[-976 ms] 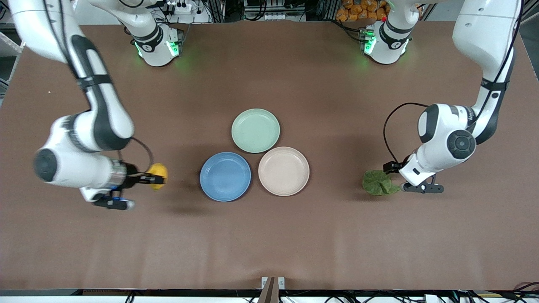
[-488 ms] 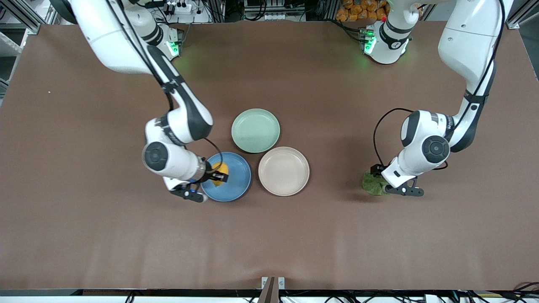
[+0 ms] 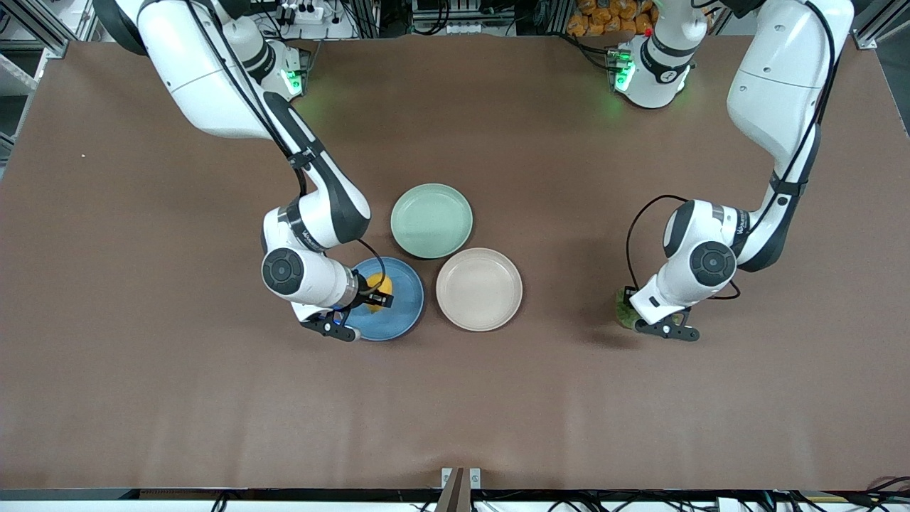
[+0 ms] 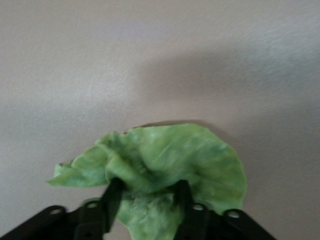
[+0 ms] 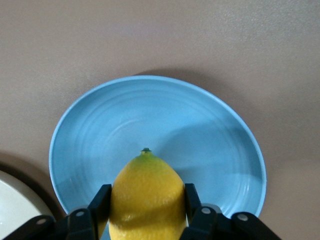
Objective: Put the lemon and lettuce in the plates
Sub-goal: 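Carry the lemon over the blue plate with the right gripper, then release the lemon onto the blue plate and retract the right gripper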
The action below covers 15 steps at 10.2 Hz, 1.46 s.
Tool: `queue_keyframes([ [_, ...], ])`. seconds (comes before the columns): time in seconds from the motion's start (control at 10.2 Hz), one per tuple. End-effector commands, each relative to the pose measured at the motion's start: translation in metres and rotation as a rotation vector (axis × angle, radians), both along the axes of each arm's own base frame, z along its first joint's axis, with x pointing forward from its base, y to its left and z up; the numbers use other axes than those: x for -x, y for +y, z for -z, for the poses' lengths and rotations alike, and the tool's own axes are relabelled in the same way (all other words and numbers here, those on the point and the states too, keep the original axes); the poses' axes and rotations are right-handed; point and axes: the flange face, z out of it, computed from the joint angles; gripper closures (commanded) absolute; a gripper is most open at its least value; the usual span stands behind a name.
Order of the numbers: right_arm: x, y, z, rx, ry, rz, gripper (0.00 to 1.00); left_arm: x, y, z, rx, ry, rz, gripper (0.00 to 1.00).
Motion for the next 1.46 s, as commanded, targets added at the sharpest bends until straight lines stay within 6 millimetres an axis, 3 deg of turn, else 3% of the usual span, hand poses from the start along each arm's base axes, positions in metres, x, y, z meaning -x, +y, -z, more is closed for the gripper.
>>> queue_keyframes([
  [0.0,-0.015,-0.003,-0.026,-0.009,-0.031,0.003,0.0,-0.011,0.0,-0.001,-0.028,-0.032,0.008,1.0],
  [0.1,-0.025,-0.024,-0.066,-0.014,-0.04,0.026,0.0,-0.011,-0.004,-0.007,-0.028,-0.042,-0.01,1.0],
  [0.2,-0.041,-0.07,-0.11,-0.018,-0.033,0.075,0.0,-0.01,-0.014,-0.015,-0.03,-0.048,-0.02,1.0],
  [0.39,-0.057,-0.135,-0.19,-0.01,-0.006,0.025,0.0,-0.008,-0.026,-0.043,-0.044,-0.053,-0.038,1.0],
  [0.49,-0.055,-0.164,-0.223,-0.002,-0.006,-0.031,0.0,-0.008,-0.035,-0.06,-0.053,-0.054,-0.057,1.0],
  [0.59,-0.048,-0.206,-0.262,0.013,-0.034,-0.049,0.0,-0.004,-0.048,-0.077,-0.057,-0.054,-0.08,1.0],
  [0.78,-0.018,-0.265,-0.33,0.047,-0.066,-0.152,0.0,0.008,-0.106,-0.109,-0.051,-0.053,-0.146,1.0],
  [0.98,0.019,-0.284,-0.38,0.113,-0.042,-0.193,0.0,0.023,-0.183,-0.135,0.002,-0.076,-0.252,1.0],
  [1.07,0.032,-0.283,-0.405,0.12,-0.066,-0.196,0.0,0.026,-0.212,-0.14,0.033,-0.087,-0.314,1.0],
  [1.17,0.048,-0.281,-0.417,0.141,-0.052,-0.208,0.0,0.025,-0.238,-0.144,0.08,-0.081,-0.381,1.0],
  [1.37,0.058,-0.28,-0.409,0.186,-0.017,-0.244,0.0,0.03,-0.286,-0.128,0.149,-0.038,-0.469,1.0],
])
